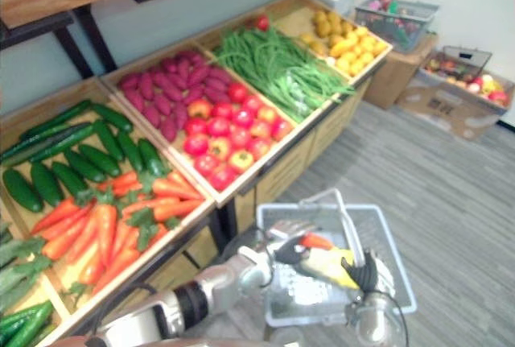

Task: Pick vegetable in the basket

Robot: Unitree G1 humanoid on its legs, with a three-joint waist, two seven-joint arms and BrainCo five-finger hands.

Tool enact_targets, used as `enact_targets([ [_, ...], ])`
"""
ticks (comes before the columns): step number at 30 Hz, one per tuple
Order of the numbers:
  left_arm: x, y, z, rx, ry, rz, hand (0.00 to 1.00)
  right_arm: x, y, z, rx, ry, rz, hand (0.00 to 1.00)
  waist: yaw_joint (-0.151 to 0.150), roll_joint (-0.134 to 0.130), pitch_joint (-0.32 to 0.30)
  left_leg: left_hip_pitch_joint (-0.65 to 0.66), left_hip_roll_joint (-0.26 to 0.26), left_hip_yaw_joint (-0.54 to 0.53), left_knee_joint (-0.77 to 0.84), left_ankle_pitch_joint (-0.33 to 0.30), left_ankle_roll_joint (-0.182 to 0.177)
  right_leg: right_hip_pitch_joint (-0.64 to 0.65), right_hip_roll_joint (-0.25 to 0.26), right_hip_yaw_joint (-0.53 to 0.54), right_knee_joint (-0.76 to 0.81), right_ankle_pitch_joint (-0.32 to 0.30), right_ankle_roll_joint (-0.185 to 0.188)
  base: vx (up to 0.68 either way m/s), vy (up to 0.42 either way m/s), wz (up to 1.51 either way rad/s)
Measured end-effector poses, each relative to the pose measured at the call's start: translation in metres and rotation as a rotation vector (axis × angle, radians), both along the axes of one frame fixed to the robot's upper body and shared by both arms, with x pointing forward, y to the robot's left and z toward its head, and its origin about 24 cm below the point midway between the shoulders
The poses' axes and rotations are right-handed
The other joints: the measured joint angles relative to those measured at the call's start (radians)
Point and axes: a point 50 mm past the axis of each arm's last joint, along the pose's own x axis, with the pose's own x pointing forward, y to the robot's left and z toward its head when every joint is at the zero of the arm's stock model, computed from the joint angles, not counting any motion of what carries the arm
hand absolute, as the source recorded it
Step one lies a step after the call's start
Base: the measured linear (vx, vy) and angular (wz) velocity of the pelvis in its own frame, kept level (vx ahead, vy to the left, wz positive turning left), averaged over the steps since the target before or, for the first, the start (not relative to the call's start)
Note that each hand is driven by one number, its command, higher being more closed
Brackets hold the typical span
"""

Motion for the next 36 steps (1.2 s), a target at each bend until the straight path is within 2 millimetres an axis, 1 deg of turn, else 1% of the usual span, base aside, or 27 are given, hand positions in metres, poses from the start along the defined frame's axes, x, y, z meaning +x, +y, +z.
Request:
enact_targets([
  [6, -0.004, -0.004, 0.0, -0.006, 0.019, -0.024, 0.0, 0.0, 0.0, 0.0, 0.0, 0.0, 0.0, 1.0, 0.0, 0.0, 0.0, 0.001, 0.0, -0.001, 0.0, 0.0, 0.0, 0.002, -0.001, -0.001, 0.001, 0.0, 0.0, 0.0, 0.0, 0.0],
  [12, -0.01, -0.014, 0.009, -0.032, 0.003, -0.089, 0.0, 0.0, 0.0, 0.0, 0.0, 0.0, -0.001, 1.0, 0.0, 0.0, 0.0, 0.003, 0.0, -0.003, 0.0, -0.001, 0.0, 0.005, -0.001, -0.003, 0.001, 0.0, 0.0, 0.0, 0.0, 0.0],
  [19, -0.011, -0.02, 0.016, -0.053, -0.01, -0.119, 0.0, 0.0, 0.0, 0.0, -0.001, 0.001, -0.001, 1.0, 0.0, -0.001, 0.0, 0.007, 0.001, -0.009, 0.0, -0.001, 0.0, 0.015, -0.003, -0.009, 0.0, 0.0, 0.0, 0.0, 0.0, 0.02],
  [22, -0.013, -0.025, 0.027, -0.096, -0.028, -0.136, 0.0, 0.0, -0.001, 0.0, -0.002, 0.001, -0.006, 1.0, 0.001, -0.001, 0.0, 0.007, 0.0, -0.02, 0.0, 0.0, 0.001, 0.02, -0.01, -0.019, 0.0, -0.001, 0.001, 0.0, 0.003, 0.1],
  [23, -0.014, -0.028, 0.033, -0.124, -0.036, -0.145, 0.0, -0.001, -0.003, -0.001, -0.003, 0.004, -0.013, 1.0, 0.003, 0.0, 0.0, 0.007, 0.0, -0.027, 0.0, 0.001, 0.002, 0.023, -0.013, -0.027, -0.001, -0.001, 0.001, 0.0, 0.014, 0.14],
  [25, -0.015, -0.029, 0.048, -0.186, -0.068, -0.166, 0.0, -0.003, -0.006, -0.002, -0.006, 0.01, -0.028, 1.0, 0.014, 0.0, 0.0, 0.007, 0.0, -0.031, 0.001, 0.001, 0.003, 0.026, -0.014, -0.031, 0.0, -0.001, 0.001, -0.01, 0.011, 0.1],
  [26, -0.015, -0.027, 0.06, -0.24, -0.089, -0.183, 0.0, -0.004, -0.008, -0.002, -0.008, 0.016, -0.04, 1.0, 0.023, 0.0, 0.0, 0.007, 0.0, -0.035, 0.001, 0.002, 0.003, 0.029, -0.014, -0.034, -0.001, -0.001, 0.001, -0.01, 0.002, 0.1],
  [27, -0.014, -0.022, 0.072, -0.312, -0.082, -0.18, 0.0, -0.006, -0.012, -0.005, -0.009, 0.029, -0.059, 1.0, 0.031, 0.001, 0.0, 0.007, 0.0, -0.045, 0.0, 0.003, 0.005, 0.033, -0.015, -0.042, -0.001, -0.001, 0.001, -0.01, 0.001, 0.17],
  [29, -0.012, -0.01, 0.082, -0.394, -0.073, -0.148, 0.0, -0.011, -0.017, -0.009, -0.01, 0.051, -0.09, 1.0, 0.038, 0.002, -0.001, 0.003, 0.0, -0.063, -0.001, 0.006, 0.007, 0.038, -0.016, -0.058, -0.001, -0.001, 0.001, -0.01, -0.004, 0.23],
  [30, -0.008, 0.003, 0.086, -0.452, -0.052, -0.1, 0.0, -0.015, -0.021, -0.013, -0.012, 0.073, -0.113, 1.0, 0.056, 0.002, -0.001, 0.002, 0.0, -0.067, -0.001, 0.008, 0.006, 0.039, -0.016, -0.06, -0.001, -0.001, 0.001, -0.02, -0.009, 0.24],
  [31, -0.005, 0.019, 0.088, -0.508, -0.023, -0.036, 0.0, -0.018, -0.026, -0.017, -0.014, 0.094, -0.136, 1.0, 0.062, 0.003, -0.002, -0.001, 0.0, -0.081, -0.001, 0.01, 0.007, 0.042, -0.016, -0.072, -0.001, -0.001, 0.001, -0.02, -0.009, 0.21],
  [32, -0.003, 0.027, 0.088, -0.533, -0.011, -0.004, 0.0, -0.019, -0.027, -0.019, -0.014, 0.105, -0.147, 1.0, 0.063, 0.003, -0.002, -0.002, 0.0, -0.087, -0.002, 0.013, 0.007, 0.045, -0.017, -0.08, -0.001, -0.001, 0.001, -0.01, -0.008, 0.26],
  [33, -0.001, 0.04, 0.087, -0.557, -0.005, 0.047, 0.0, -0.022, -0.03, -0.023, -0.013, 0.127, -0.162, 1.0, 0.068, 0.003, -0.002, -0.001, 0.0, -0.094, -0.004, 0.015, 0.008, 0.049, -0.017, -0.086, -0.002, -0.002, 0.0, -0.01, -0.006, 0.27],
  [34, 0.001, 0.062, 0.082, -0.592, 0.013, 0.145, 0.0, -0.027, -0.034, -0.028, -0.013, 0.16, -0.192, 1.0, 0.08, 0.007, -0.004, -0.003, -0.001, -0.107, -0.003, 0.019, 0.009, 0.054, -0.02, -0.099, -0.003, -0.003, -0.002, -0.01, -0.003, 0.24],
  [35, 0.001, 0.072, 0.079, -0.603, 0.022, 0.192, 0.0, -0.029, -0.035, -0.03, -0.012, 0.171, -0.203, 1.0, 0.083, 0.016, -0.01, -0.005, -0.001, -0.112, 0.0, 0.019, 0.009, 0.056, -0.021, -0.107, -0.004, -0.004, -0.003, -0.01, -0.008, 0.25],
  [36, -0.001, 0.1, 0.067, -0.613, 0.037, 0.333, 0.0, -0.032, -0.037, -0.034, -0.009, 0.192, -0.223, 1.0, 0.089, 0.013, -0.01, -0.01, 0.0, -0.121, 0.002, 0.022, 0.01, 0.057, -0.022, -0.117, -0.006, -0.004, -0.003, 0.0, -0.008, 0.19],
])
